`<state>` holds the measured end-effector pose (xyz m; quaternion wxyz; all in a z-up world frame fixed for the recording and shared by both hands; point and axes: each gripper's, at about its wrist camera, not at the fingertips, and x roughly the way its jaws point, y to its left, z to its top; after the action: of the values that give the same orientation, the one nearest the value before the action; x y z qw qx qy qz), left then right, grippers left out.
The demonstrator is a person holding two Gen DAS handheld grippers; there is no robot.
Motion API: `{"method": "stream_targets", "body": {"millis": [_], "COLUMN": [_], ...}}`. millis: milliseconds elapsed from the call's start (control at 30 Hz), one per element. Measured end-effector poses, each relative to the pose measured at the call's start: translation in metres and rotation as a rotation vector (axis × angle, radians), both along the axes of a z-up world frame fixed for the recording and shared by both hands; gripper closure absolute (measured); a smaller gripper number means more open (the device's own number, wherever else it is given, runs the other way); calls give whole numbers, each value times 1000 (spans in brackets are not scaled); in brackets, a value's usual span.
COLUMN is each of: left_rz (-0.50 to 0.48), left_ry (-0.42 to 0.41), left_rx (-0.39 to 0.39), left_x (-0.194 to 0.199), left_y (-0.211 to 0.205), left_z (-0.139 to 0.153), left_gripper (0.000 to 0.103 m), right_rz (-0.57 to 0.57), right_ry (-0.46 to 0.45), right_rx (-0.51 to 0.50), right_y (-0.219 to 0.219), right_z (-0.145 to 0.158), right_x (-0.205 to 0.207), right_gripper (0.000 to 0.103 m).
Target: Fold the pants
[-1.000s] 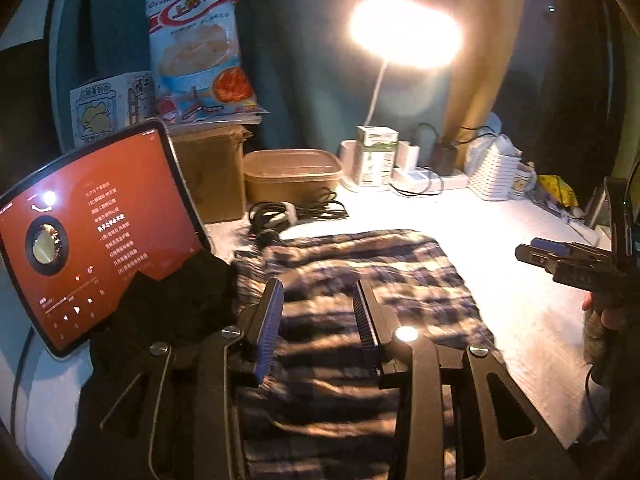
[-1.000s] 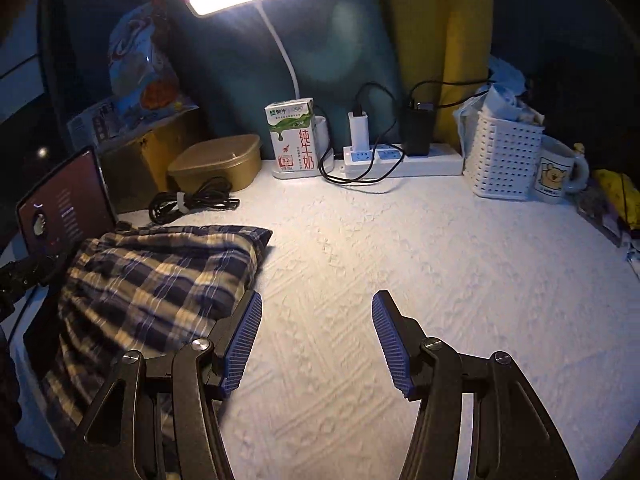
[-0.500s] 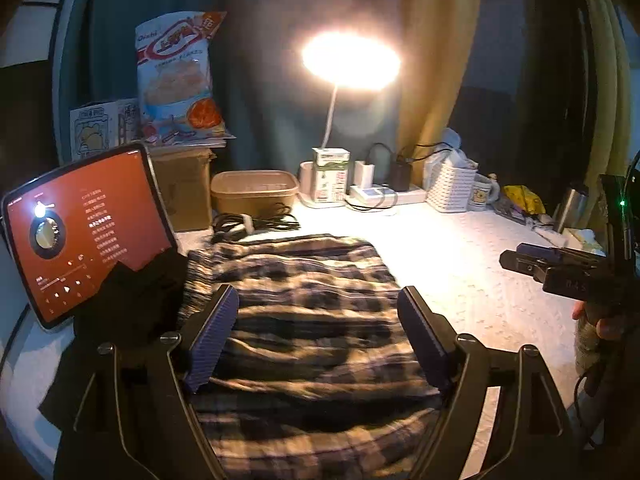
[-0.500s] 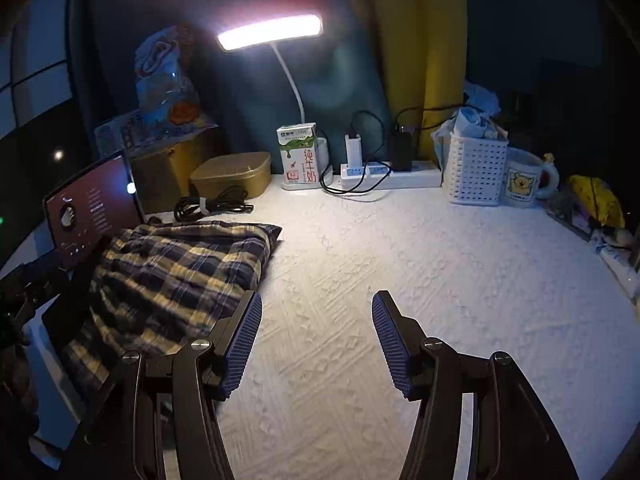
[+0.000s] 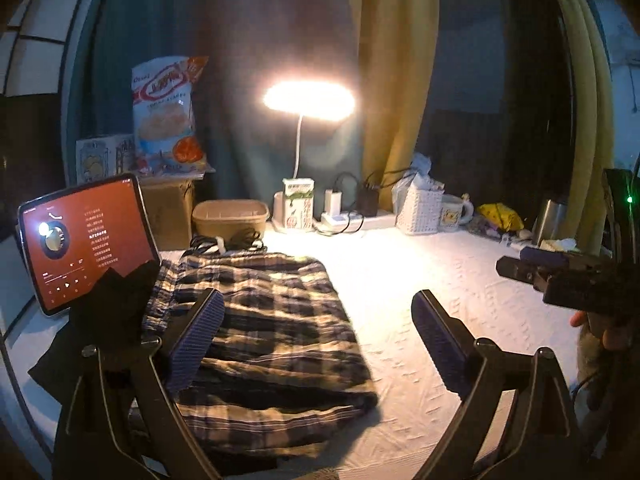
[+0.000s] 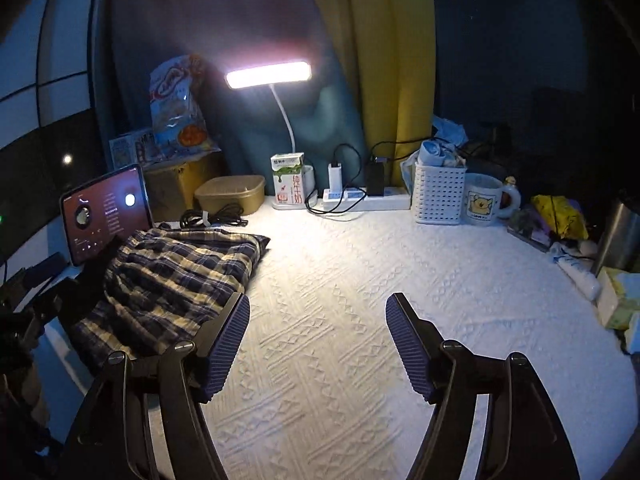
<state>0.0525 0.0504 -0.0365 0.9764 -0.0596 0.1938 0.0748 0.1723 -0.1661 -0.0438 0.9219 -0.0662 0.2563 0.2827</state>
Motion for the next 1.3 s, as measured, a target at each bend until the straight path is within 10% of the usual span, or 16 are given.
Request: {"method": "stream_targets", "body": {"millis": [1300], "left_rz": [26], "left_ry": [-256], "left_rx": [92], "left_x": [-72], "left_y": [-47], "left_z": [88], "left_gripper": [1], "right_rz": [-118], "right_ry": [-312], "right_rx": [56], "right_y": [-66], "right_z": [109], "right_x": [-127], "right_gripper": [3]}}
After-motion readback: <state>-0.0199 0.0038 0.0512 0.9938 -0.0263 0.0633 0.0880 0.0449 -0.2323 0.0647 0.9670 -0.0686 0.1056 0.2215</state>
